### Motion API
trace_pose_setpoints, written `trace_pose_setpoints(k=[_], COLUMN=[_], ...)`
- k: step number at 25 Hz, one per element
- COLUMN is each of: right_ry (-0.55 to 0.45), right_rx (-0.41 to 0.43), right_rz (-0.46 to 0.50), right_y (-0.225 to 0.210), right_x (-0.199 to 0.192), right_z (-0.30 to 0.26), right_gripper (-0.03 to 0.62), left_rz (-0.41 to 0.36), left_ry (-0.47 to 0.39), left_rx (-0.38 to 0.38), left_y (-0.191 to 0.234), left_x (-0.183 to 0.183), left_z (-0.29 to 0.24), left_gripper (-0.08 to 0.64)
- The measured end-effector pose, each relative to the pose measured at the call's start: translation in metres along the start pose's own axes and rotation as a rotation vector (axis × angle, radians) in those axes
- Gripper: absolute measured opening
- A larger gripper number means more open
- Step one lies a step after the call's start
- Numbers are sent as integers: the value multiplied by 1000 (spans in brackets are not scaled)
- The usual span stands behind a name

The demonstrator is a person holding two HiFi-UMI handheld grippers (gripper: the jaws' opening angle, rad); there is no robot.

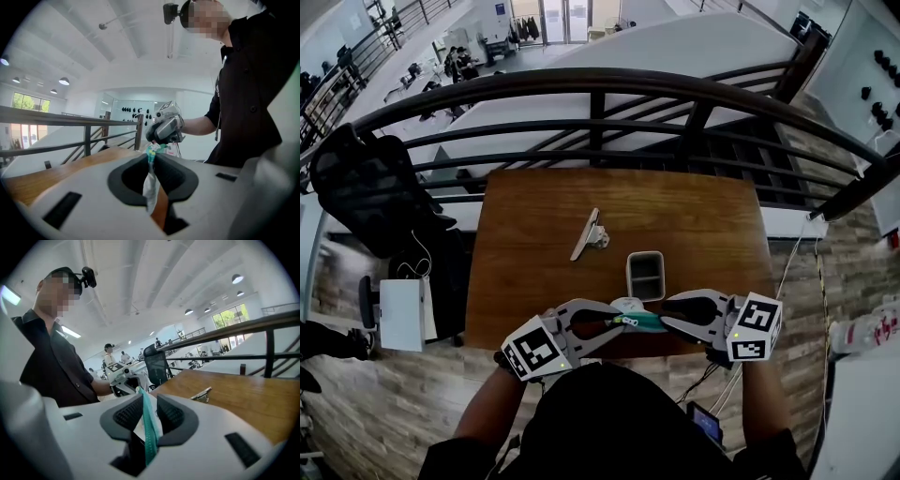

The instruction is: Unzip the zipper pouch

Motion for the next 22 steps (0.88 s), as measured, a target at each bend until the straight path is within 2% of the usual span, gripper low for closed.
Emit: trace_pose_setpoints(k=[4,7,13,14,19,22], right_ry=[-35,-41,-46,-40,-63,-58], right_rx=[-28,-82,-49,-58,-95,-56], right_rz=[-99,-140,-144,-131,-143,-140], right_y=[6,5,21,20,4,3], right_x=[-3,-6,4,5,10,13], right_z=[-9,-6,16,20,50,61], right_gripper=[84,91,95,117,126,140], left_rz=[18,22,45,45,64,68], left_ry=[-13,-8,-23,-20,-8,-6], left_rx=[15,18,40,49,85,116], left_y=[4,1,-4,-5,-11,-10], left_x=[1,0,2,3,2,6], left_z=[3,1,-12,-15,-23,-32], left_gripper=[51,51,50,51,51,49])
Point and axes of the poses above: the fingertips, and each gripper's own axes: z backward along the fingers, y to its left, x out of its top, the point moved 4 cm from there along z, backward along the fingers, and after that the axes turned 1 degree about z, right-handed, at the moved point
